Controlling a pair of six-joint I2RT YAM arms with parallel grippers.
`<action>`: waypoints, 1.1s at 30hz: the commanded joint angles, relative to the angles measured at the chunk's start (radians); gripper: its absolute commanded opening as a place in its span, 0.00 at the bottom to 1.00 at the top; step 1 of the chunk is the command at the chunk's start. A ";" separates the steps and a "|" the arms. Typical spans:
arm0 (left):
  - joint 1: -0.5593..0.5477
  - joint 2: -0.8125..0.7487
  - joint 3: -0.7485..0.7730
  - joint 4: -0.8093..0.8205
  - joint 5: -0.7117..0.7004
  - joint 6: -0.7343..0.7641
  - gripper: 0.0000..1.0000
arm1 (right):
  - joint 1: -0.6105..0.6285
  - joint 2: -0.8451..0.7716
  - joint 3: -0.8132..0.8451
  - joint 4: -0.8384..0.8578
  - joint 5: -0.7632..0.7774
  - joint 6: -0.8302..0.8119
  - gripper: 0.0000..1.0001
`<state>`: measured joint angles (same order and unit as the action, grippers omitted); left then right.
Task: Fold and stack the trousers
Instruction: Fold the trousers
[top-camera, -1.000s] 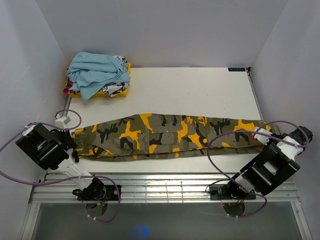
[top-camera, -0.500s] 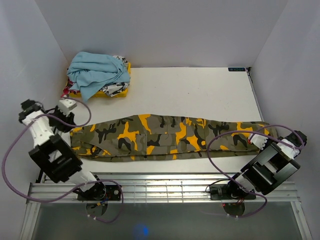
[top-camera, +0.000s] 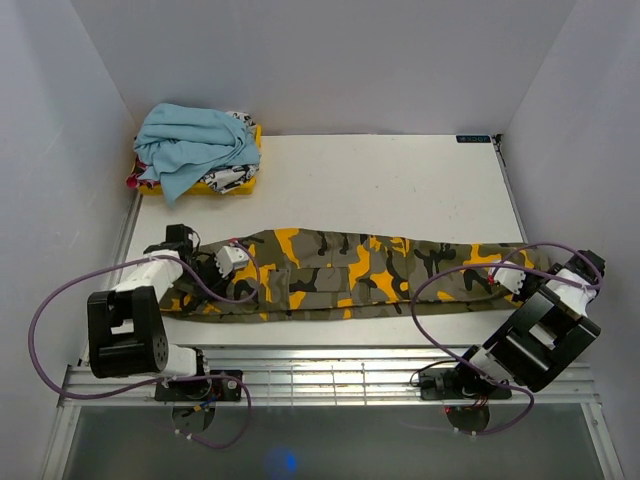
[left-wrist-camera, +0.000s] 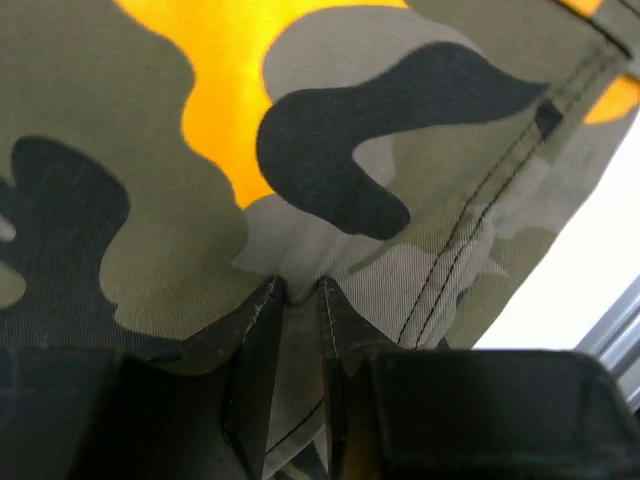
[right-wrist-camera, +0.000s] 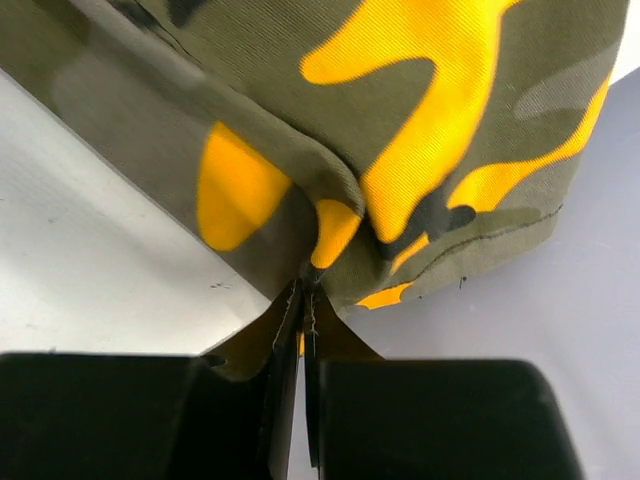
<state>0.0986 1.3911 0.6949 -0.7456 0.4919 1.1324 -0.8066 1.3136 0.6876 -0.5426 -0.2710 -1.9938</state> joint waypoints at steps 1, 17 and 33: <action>0.096 0.104 -0.012 0.129 -0.229 0.012 0.32 | 0.020 -0.007 0.066 -0.080 -0.036 -0.255 0.08; 0.020 -0.119 0.344 -0.215 0.280 0.170 0.49 | 0.037 -0.017 0.152 -0.184 -0.123 -0.235 0.08; -0.372 -0.138 0.054 0.053 0.076 -0.065 0.45 | 0.041 -0.008 0.151 -0.178 -0.117 -0.234 0.08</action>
<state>-0.2337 1.2716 0.7689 -0.7776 0.6014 1.1198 -0.7650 1.3144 0.8082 -0.7086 -0.3737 -1.9934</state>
